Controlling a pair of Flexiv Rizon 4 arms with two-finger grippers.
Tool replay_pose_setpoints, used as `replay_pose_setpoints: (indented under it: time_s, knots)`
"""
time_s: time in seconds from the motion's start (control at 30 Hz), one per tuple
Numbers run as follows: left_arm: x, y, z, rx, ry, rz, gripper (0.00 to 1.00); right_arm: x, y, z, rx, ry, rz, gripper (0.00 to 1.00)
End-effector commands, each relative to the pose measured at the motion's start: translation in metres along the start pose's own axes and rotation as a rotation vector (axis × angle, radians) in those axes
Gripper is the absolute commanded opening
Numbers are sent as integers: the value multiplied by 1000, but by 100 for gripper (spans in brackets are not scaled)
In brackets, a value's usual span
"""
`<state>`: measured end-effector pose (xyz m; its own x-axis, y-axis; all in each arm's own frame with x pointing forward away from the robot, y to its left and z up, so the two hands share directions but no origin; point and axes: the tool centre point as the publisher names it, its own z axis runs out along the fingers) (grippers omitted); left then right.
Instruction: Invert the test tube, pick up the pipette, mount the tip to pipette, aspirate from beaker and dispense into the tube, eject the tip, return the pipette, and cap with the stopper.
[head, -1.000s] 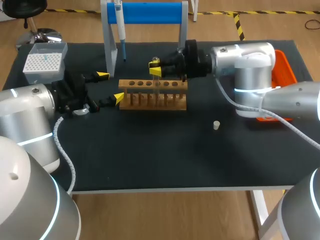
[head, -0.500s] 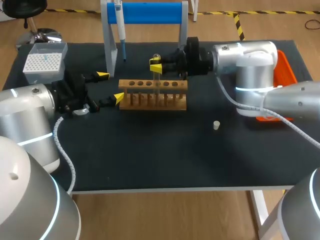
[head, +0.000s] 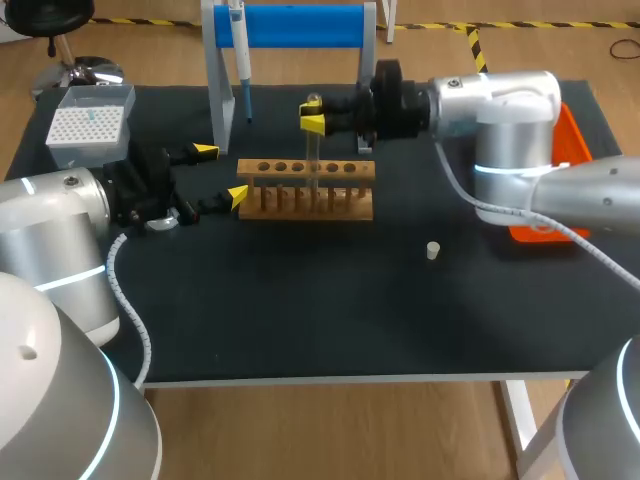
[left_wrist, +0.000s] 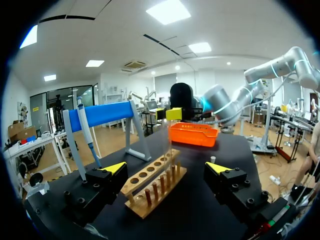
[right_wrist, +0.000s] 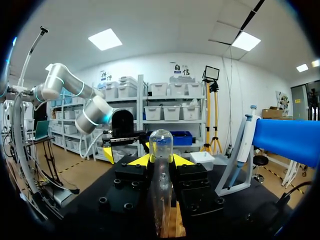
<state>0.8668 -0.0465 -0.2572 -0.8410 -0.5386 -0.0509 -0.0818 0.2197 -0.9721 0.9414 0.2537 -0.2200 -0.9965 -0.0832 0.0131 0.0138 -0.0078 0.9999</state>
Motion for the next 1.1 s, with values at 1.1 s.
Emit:
replay_pose_setpoints:
  time_s: [1.1]
  knots:
    - [1,0,1,-1,-5,1,100,32,44,-35,12,-32,-45,0]
